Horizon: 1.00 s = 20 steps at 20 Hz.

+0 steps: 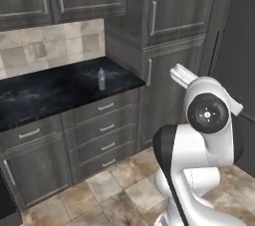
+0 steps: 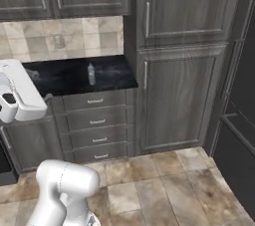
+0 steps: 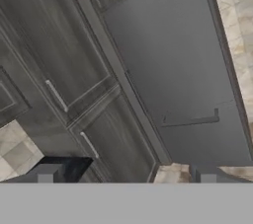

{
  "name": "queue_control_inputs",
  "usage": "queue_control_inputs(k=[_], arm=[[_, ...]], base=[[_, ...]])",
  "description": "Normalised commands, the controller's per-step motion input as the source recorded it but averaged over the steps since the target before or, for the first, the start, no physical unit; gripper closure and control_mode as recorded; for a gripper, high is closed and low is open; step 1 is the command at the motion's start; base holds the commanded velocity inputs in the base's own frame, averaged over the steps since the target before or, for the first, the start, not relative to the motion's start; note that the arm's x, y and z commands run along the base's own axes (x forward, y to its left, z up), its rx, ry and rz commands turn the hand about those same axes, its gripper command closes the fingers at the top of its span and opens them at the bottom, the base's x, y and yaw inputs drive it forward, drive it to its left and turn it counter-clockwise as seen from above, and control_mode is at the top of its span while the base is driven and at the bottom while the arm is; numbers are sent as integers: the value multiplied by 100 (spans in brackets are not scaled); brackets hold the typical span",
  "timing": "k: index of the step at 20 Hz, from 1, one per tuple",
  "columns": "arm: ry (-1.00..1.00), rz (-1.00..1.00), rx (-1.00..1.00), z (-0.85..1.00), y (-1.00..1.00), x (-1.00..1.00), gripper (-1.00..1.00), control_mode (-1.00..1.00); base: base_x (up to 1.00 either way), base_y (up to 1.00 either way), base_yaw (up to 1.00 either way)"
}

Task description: Move the drinks to the dining counter.

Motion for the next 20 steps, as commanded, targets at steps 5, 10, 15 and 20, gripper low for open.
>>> queue_control_inputs(k=[5,10,15,20], arm=[[0,0,0,0,0,0,-100,100],[0,0,0,0,0,0,-100,100],[0,0,0,0,0,0,-100,100],[0,0,0,0,0,0,-100,100]], base=[[3,-54,19],[4,-28,13],[0,-13,30],[8,-5,24]])
